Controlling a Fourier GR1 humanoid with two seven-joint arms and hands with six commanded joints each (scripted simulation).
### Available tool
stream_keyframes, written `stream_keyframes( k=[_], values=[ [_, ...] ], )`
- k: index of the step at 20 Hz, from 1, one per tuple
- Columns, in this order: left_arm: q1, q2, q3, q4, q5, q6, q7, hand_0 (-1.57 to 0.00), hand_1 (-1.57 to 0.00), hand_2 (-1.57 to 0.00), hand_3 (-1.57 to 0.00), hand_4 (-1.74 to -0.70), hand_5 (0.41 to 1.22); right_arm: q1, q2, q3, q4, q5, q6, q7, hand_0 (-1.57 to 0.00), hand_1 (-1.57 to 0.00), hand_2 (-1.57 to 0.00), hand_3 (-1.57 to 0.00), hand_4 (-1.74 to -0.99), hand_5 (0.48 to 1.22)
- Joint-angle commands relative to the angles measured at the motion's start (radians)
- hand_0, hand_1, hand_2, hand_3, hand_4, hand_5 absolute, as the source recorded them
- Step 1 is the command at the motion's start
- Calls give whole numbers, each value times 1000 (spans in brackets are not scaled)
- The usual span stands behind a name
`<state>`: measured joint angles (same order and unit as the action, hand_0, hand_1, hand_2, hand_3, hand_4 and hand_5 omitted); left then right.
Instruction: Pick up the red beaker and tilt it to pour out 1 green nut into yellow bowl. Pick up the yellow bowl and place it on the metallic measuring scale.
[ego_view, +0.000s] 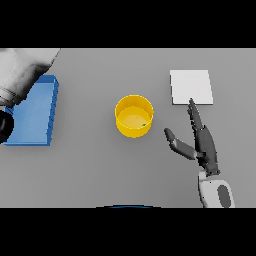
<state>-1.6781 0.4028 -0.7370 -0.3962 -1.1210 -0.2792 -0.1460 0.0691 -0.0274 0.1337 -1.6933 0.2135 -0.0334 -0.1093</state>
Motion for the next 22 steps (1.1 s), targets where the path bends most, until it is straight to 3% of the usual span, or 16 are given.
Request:
stream_keyframes(
  k=[1,2,5,8,10,14,17,22],
  values=[
    [-5,26,79,37,69,-11,11,-1571,-1571,-1571,-1515,-1733,1221,-10,0,3,5,5,0,-3,1,1,1,1,-1104,576],
    [-5,56,161,81,137,-13,45,-1571,-1571,-1571,-1509,-1735,1221,-15,1,-3,12,-7,3,-9,1,1,1,1,-1105,578],
    [37,143,359,181,326,5,41,-1571,-1571,-1571,-1530,-1738,1221,-30,-7,-6,18,-5,1,-7,1,1,1,1,-1121,588],
    [131,197,490,228,470,75,101,-1571,-1571,-1571,-1550,-1739,1221,-25,-13,5,25,18,-2,-6,1,1,1,1,-1127,606],
    [211,212,531,247,528,136,185,-1571,-1571,-1571,-1558,-1740,1221,-31,-10,7,34,18,-1,-10,1,1,1,1,-1132,621],
    [357,212,631,227,668,278,276,-1571,-1571,-1571,-1566,-1741,1221,-42,-29,2,31,6,19,-1,1,1,1,1,-1133,640],
    [455,217,685,179,752,321,338,-1571,-1571,-1571,-1568,-1741,1221,-27,-30,0,35,-2,24,-21,1,1,1,1,-1129,659],
    [735,182,721,-24,880,381,332,-1571,-1571,-1571,-1570,-1741,1221,-16,-41,2,29,1,28,-38,1,1,1,1,-1159,677]
  ],
)
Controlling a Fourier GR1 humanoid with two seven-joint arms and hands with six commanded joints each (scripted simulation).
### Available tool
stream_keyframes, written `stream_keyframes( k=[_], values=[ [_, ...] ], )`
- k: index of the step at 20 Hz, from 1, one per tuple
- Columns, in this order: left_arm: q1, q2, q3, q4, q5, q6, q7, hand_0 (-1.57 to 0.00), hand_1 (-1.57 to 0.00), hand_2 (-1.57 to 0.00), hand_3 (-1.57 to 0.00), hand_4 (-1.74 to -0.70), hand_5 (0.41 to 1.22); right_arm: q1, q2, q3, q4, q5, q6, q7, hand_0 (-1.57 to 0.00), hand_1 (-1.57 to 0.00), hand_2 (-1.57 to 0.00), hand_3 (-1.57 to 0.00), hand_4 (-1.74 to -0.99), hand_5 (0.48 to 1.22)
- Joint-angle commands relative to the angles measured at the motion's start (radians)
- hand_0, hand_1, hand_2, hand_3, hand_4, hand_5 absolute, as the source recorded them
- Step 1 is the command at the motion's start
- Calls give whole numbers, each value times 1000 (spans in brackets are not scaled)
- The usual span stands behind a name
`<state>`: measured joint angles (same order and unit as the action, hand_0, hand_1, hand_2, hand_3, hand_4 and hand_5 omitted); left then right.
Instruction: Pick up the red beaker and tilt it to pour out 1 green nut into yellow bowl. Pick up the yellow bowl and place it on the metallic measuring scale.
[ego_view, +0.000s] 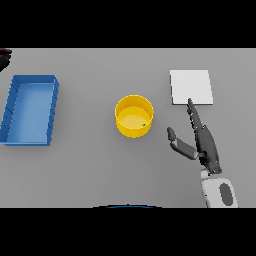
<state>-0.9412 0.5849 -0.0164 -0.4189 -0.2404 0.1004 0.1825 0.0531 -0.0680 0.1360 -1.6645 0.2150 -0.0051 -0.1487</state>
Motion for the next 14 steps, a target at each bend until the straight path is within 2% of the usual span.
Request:
stream_keyframes(
  k=[1,3,4,7,8,9,10,11,12,14],
  values=[
    [45,-5,-1,-54,15,7,33,-1571,-1571,-1571,-1570,-1741,1221,6,2,5,-6,5,-2,0,1,1,1,1,-1166,676],
    [146,-14,-10,-198,48,21,80,-1571,-1571,-1571,-1571,-1741,1151,-14,5,-1,11,3,-5,21,1,1,1,1,-1174,676],
    [193,-17,-13,-261,61,30,105,-1571,-1571,-1571,-1571,-1741,1098,-6,4,0,12,3,-4,1,1,1,1,1,-1171,677],
    [298,-19,-20,-429,92,47,201,-1571,-1571,-1571,-1571,-1741,925,0,7,1,1,8,-11,7,1,1,1,1,-1157,671],
    [322,-13,-24,-474,97,38,241,-1571,-1571,-1571,-1571,-1655,868,-2,6,-3,2,-1,-8,11,1,1,1,1,-1155,669],
    [336,-13,-32,-510,103,22,271,-1571,-1571,-1526,-1525,-1521,818,3,9,-2,15,-3,-4,1,1,1,1,1,-1155,670],
    [350,1,-41,-555,118,-28,260,-1469,-1344,-1276,-1318,-1369,774,4,11,1,14,-3,-2,1,1,1,1,1,-1153,670],
    [376,13,-40,-599,149,-76,260,-1175,-1075,-1021,-1055,-1232,737,3,14,5,9,5,-9,1,1,1,1,1,-1151,670],
    [397,18,-33,-639,187,-118,269,-940,-860,-817,-843,-1126,705,4,6,3,-4,9,-11,1,1,1,1,1,-1149,670],
    [408,33,-36,-646,212,-179,279,-601,-550,-522,-539,-976,664,6,5,-1,-9,-6,-2,6,1,1,1,1,-1153,670]
  ],
)
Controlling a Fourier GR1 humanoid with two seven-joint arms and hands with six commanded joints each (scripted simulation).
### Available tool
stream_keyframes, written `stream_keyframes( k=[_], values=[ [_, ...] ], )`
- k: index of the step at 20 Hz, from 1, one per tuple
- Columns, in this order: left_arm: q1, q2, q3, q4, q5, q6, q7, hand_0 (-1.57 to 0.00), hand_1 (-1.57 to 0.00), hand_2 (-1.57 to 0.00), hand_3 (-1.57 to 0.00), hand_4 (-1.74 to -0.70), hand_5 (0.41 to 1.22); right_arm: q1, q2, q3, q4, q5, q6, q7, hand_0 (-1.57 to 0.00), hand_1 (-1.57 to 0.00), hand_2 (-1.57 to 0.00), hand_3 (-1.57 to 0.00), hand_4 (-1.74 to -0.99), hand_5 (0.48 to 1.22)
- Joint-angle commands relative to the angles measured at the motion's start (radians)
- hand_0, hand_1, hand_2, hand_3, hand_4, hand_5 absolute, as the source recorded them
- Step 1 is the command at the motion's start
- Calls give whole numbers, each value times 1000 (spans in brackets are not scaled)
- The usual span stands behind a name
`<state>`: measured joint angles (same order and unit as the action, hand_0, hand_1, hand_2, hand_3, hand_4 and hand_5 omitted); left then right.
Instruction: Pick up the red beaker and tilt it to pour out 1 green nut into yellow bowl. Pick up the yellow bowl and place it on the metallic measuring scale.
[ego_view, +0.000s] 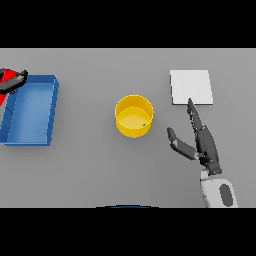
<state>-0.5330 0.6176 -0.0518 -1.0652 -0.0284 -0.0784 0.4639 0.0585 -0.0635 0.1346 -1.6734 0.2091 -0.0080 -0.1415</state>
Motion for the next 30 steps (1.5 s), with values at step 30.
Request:
stream_keyframes(
  k=[30],
  values=[
    [40,-11,-30,-70,-24,17,-48,0,0,0,0,-805,695,-576,-326,423,322,595,306,-53,1,1,1,1,-1154,639]
  ],
)
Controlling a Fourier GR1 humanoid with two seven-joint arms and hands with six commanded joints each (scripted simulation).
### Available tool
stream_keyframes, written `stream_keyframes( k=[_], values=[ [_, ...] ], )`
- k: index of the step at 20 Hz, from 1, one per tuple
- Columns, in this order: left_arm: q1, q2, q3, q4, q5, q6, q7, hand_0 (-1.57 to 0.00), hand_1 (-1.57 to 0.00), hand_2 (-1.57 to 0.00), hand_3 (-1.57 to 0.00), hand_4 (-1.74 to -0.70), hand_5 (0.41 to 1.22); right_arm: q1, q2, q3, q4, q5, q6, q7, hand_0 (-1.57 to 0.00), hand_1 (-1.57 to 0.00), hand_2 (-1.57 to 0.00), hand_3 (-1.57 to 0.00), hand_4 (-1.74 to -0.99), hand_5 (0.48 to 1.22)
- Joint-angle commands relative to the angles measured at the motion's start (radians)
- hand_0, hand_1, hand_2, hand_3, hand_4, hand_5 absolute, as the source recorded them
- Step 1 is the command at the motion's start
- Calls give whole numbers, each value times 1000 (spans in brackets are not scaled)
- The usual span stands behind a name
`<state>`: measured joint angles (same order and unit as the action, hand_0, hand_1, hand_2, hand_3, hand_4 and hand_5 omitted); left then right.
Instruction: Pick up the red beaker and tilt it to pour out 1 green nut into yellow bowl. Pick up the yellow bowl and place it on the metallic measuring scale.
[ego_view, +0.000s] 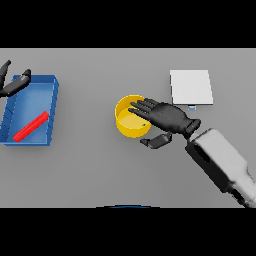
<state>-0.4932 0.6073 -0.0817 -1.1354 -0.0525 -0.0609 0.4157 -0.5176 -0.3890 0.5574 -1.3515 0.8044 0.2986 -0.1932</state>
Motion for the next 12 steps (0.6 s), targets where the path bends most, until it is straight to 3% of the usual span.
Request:
stream_keyframes(
  k=[1,8,12],
  values=[
    [4,-1,0,-4,1,1,-2,0,0,0,0,-808,695,-26,8,15,28,10,9,-8,1,1,1,1,-1156,642],
    [8,8,2,1,-3,-5,-9,1,1,1,1,-807,700,-139,45,96,158,48,111,-24,1,1,1,1,-1164,670],
    [-3,10,2,13,-5,-11,-12,1,1,1,1,-800,703,-202,83,125,255,74,128,-2,1,1,1,0,-1181,674]
  ],
)
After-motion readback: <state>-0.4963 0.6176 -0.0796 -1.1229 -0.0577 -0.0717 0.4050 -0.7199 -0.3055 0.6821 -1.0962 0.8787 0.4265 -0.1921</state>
